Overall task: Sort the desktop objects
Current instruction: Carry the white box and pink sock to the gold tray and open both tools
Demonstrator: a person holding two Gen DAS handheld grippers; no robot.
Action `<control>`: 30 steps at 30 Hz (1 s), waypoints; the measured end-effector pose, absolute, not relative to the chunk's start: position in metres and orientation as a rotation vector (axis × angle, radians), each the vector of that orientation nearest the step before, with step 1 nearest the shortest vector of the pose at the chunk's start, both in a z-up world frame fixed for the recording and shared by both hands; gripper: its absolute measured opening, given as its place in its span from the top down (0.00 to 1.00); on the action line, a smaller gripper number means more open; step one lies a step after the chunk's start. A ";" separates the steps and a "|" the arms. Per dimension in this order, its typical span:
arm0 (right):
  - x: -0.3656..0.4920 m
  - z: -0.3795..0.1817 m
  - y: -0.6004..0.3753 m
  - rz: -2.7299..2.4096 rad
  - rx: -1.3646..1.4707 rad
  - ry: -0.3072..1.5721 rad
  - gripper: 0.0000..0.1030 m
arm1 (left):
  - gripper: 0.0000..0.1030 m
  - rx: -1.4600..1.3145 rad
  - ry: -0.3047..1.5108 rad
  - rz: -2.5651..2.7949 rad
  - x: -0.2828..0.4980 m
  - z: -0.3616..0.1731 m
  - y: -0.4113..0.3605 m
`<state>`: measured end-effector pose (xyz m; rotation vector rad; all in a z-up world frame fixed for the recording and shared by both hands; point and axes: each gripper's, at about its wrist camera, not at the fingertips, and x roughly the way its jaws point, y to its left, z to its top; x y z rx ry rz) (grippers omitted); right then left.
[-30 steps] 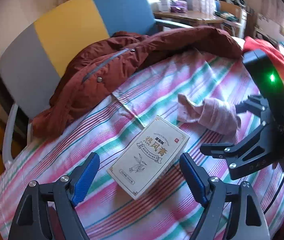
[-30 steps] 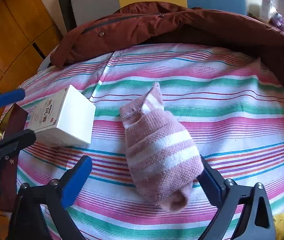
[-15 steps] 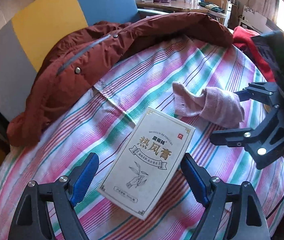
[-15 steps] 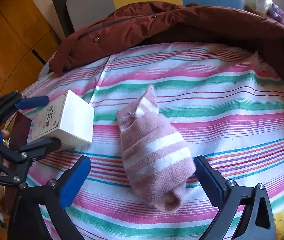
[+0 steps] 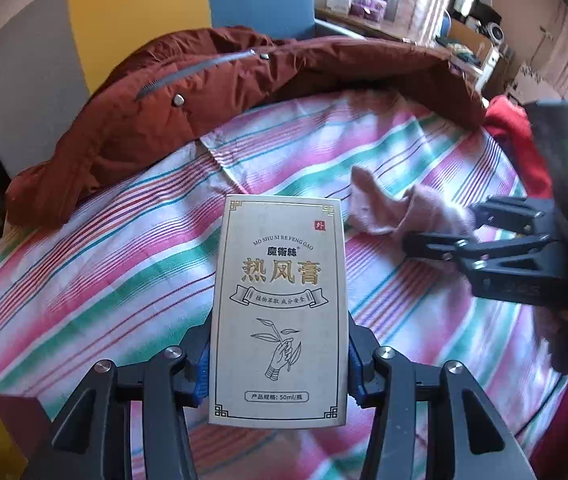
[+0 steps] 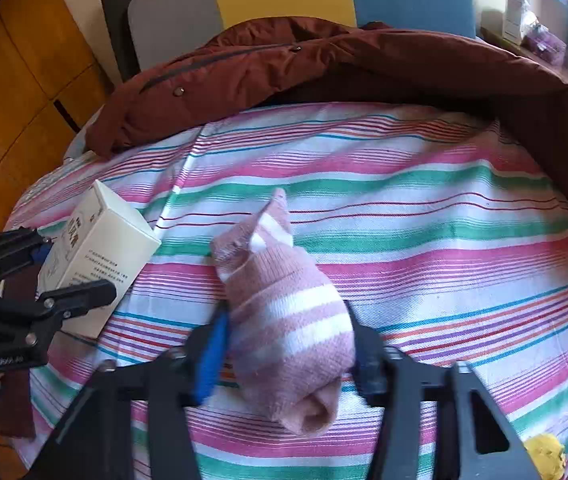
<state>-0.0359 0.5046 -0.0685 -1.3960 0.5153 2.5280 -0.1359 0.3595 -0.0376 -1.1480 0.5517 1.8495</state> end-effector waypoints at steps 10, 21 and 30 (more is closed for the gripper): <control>-0.031 -0.050 0.493 2.617 -1.328 0.482 0.58 | 0.51 -1.147 0.383 2.019 -0.118 0.030 0.319; -0.025 -0.008 0.439 2.901 -1.200 0.377 0.58 | 0.50 -1.133 0.260 2.216 -0.094 0.089 0.219; -0.021 0.015 0.363 3.098 -1.232 0.291 0.58 | 0.50 -1.235 0.049 2.417 -0.097 0.085 0.086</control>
